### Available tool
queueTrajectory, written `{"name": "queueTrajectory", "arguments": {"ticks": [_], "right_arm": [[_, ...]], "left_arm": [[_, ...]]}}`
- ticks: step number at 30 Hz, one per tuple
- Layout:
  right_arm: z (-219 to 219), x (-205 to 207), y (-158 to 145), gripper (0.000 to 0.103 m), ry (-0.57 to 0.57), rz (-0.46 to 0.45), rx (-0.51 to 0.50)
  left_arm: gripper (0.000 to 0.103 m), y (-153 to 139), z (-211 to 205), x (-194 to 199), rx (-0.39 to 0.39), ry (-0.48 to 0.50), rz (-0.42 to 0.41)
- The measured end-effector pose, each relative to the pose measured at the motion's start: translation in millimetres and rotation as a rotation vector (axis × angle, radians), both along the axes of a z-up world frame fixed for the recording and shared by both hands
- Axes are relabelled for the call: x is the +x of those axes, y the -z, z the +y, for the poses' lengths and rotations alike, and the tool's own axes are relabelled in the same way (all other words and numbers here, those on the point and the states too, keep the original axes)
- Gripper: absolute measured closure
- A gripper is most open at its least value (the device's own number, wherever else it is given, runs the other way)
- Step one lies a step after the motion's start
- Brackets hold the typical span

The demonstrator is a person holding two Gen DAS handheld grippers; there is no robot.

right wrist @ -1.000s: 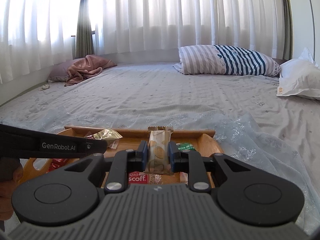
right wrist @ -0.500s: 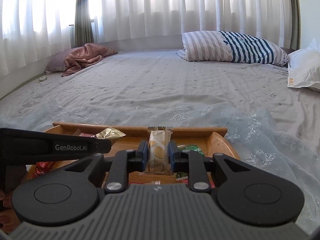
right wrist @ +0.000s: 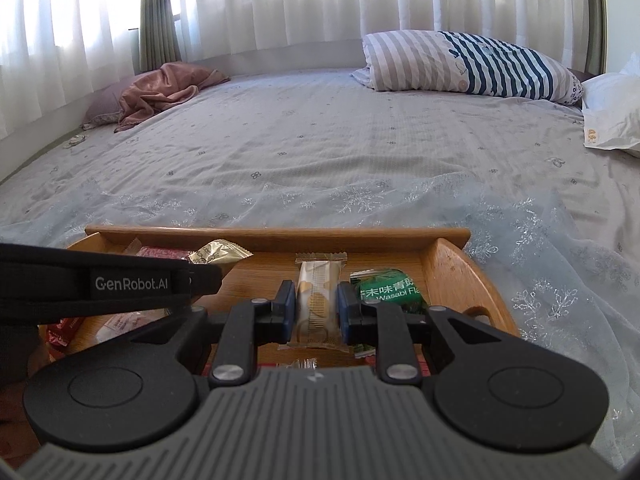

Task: Organize snacks
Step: 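Carry the candy packet with the left tool while the right tool carries the beige bar onto the tray, then release the candy packet on the tray while the right tool releases the beige bar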

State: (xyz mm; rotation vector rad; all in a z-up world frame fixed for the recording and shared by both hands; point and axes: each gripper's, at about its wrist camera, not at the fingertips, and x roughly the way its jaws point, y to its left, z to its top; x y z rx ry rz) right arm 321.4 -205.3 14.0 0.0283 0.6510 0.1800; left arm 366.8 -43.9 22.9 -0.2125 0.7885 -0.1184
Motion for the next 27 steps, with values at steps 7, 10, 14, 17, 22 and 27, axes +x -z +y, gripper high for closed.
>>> {"name": "queueTrajectory", "arguments": {"ticks": [7,10,14,17,22,27], "right_arm": [[2.4,1.9,6.4,0.076,-0.001,0.020,-0.015],[2.7,2.1,6.6,0.076,-0.002,0.025,-0.020],[3.6,3.4,7.0,0.076,-0.005,0.037,-0.028],[3.4,4.7,7.5,0.076,-0.007,0.043,-0.024],[3.5,4.9,8.4,0.076,-0.008,0.049,-0.025],[3.5,5.6,10.0,0.075,-0.008,0.051,-0.026]], "left_arm": [[0.075,6.4,-4.1,1.3,-0.001,0.008,0.013],[0.075,7.9,-5.8,1.8,-0.001,0.013,0.013],[0.075,8.6,-6.2,2.5,-0.001,0.016,0.012],[0.074,8.9,-6.6,3.4,0.001,0.018,0.012],[0.074,9.4,-7.5,3.9,0.002,0.020,0.013],[0.071,8.8,-8.0,4.4,0.003,0.026,0.018]]}}
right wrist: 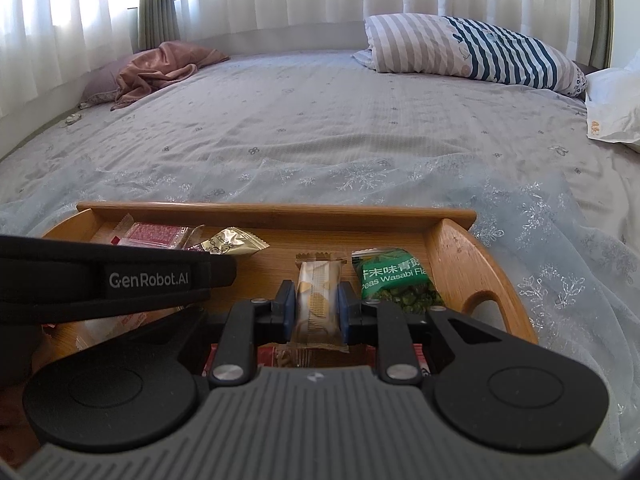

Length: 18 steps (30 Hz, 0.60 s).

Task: Organize snacks
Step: 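Release the candy packet on the tray while the right tool releases the beige bar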

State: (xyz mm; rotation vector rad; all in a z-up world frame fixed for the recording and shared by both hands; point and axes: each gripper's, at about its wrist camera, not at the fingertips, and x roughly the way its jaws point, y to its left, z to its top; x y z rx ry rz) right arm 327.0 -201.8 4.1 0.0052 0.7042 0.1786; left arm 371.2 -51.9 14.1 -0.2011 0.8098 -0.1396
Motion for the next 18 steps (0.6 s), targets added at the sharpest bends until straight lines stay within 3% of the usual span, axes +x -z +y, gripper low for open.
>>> {"name": "queueTrajectory", "arguments": {"ticks": [9,13,18], "right_arm": [[-1.0,-3.4,-0.3,0.072,0.006,-0.015,0.007],[-1.8,-6.6,-2.7,0.056,0.010,-0.024,0.012],[-1.2,-14.3,-9.5,0.054,0.008,-0.037,0.002]], "left_arm": [[0.063,-1.1,2.7,-1.0,0.014,-0.001,0.001],[0.058,-3.2,3.2,-3.5,0.016,-0.002,0.007],[0.052,-12.4,5.4,-10.2,0.039,-0.003,-0.002]]}}
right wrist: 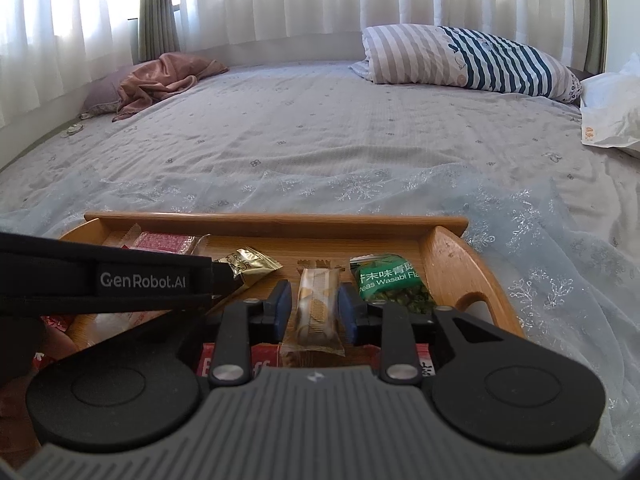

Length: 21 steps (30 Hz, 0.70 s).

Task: Organize snacks
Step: 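Release the candy packet on the tray while the right tool releases the beige bar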

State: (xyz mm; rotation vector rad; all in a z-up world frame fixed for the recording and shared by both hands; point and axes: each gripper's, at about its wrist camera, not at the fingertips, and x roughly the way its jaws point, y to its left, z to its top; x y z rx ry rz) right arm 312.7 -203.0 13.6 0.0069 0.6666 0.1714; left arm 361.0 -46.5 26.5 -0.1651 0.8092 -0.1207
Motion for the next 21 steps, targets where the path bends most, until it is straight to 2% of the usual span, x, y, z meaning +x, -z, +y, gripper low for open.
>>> {"name": "queueTrajectory", "arguments": {"ticks": [5,14,21], "right_arm": [[-1.1,-10.0,-11.1,0.050,0.003,-0.015,-0.003],[-2.9,-34.2,-38.0,0.038,0.002,-0.058,-0.029],[-2.8,-51.2,-52.6,0.032,0.010,-0.079,-0.040]], "left_arm": [[0.039,-14.3,5.0,-11.8,0.008,-0.006,-0.024],[0.024,-42.9,13.4,-43.9,0.059,0.004,-0.068],[0.017,-59.3,22.9,-68.9,0.071,0.006,-0.085]]}}
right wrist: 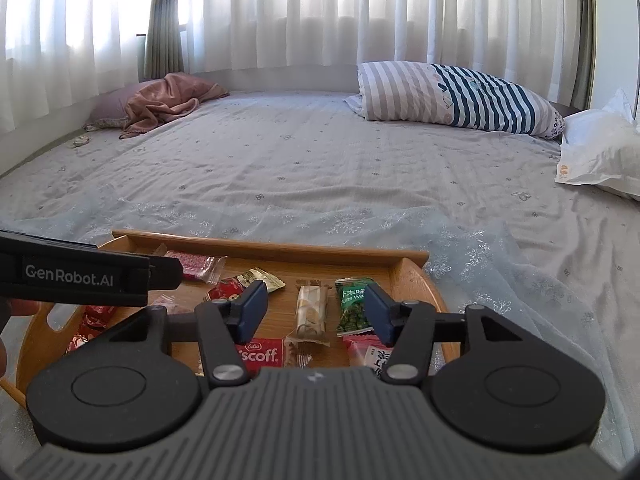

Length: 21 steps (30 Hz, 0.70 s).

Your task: Organize snacks

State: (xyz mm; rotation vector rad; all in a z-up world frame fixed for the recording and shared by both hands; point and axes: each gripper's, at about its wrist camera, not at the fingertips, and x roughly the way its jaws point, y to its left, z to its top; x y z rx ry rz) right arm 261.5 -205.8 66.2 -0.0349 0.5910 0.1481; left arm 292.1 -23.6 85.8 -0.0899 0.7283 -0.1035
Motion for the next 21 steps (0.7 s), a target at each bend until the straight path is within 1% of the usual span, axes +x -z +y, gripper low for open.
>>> {"name": "queueTrajectory", "arguments": {"ticks": [3,9,12,15,21], "right_arm": [[-1.3,-9.1,-3.3,0.030,0.004,0.006,0.011],[-2.2,-29.7,-8.6,0.027,-0.002,-0.011,0.012],[-3.3,-38.2,-11.7,0.022,0.006,-0.018,0.019],[-5.9,-47.6,-13.6,0.022,0.011,-0.020,0.038],[-12.5,-70.4,-12.3,0.021,0.021,-0.026,0.072]], "left_arm": [[0.016,-4.9,3.3,-13.1,0.016,0.005,0.001],[0.014,-13.6,9.0,-40.6,0.032,0.028,-0.018],[0.012,-16.1,8.8,-55.1,0.057,0.038,-0.031],[0.011,-18.1,8.3,-69.3,0.084,0.045,-0.046],[0.010,-17.5,8.3,-99.6,0.108,0.065,-0.057]]}}
